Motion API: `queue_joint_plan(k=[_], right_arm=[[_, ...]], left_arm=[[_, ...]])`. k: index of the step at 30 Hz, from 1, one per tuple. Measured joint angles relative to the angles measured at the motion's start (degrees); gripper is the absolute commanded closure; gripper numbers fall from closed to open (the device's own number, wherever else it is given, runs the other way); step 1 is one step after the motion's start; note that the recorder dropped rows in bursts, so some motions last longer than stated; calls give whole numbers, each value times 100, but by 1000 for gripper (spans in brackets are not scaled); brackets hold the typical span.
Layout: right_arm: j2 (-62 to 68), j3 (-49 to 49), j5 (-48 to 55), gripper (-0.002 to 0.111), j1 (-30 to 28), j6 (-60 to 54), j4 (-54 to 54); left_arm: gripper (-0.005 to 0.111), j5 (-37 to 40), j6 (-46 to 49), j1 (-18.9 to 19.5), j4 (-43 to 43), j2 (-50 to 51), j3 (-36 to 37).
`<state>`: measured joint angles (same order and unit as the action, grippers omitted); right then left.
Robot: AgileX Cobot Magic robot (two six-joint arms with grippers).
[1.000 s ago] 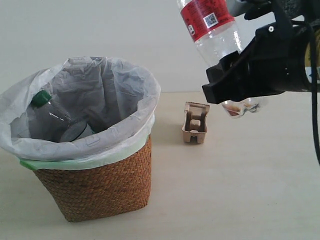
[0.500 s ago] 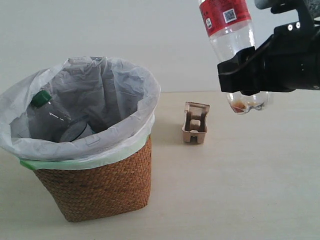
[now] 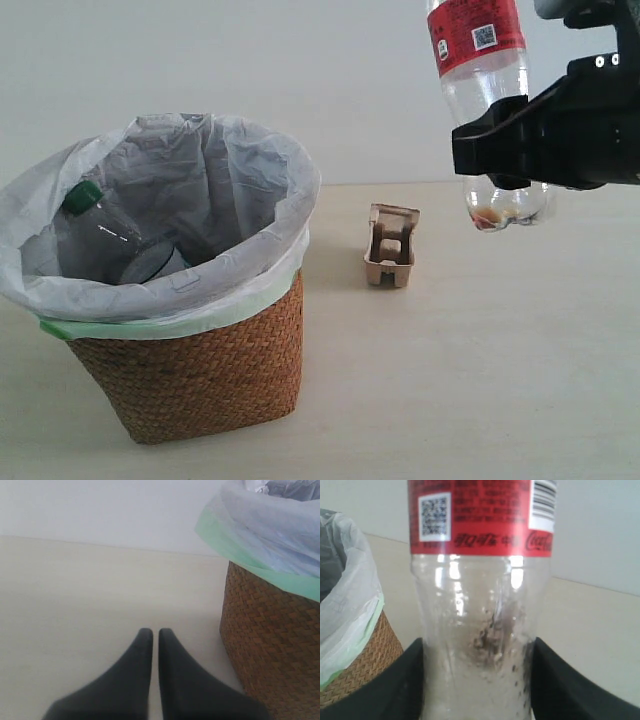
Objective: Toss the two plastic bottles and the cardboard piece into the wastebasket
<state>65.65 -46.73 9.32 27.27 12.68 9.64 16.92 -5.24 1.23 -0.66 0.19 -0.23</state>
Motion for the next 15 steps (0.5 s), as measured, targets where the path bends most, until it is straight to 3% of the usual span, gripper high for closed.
queue_joint_plan(k=[5,15], right_arm=[[0,0,334,108,-339,65,0],[0,0,1379,108,-1902,476,56]], left_arm=[[103,0,0,0,0,0,0],[103,0,0,0,0,0,0]])
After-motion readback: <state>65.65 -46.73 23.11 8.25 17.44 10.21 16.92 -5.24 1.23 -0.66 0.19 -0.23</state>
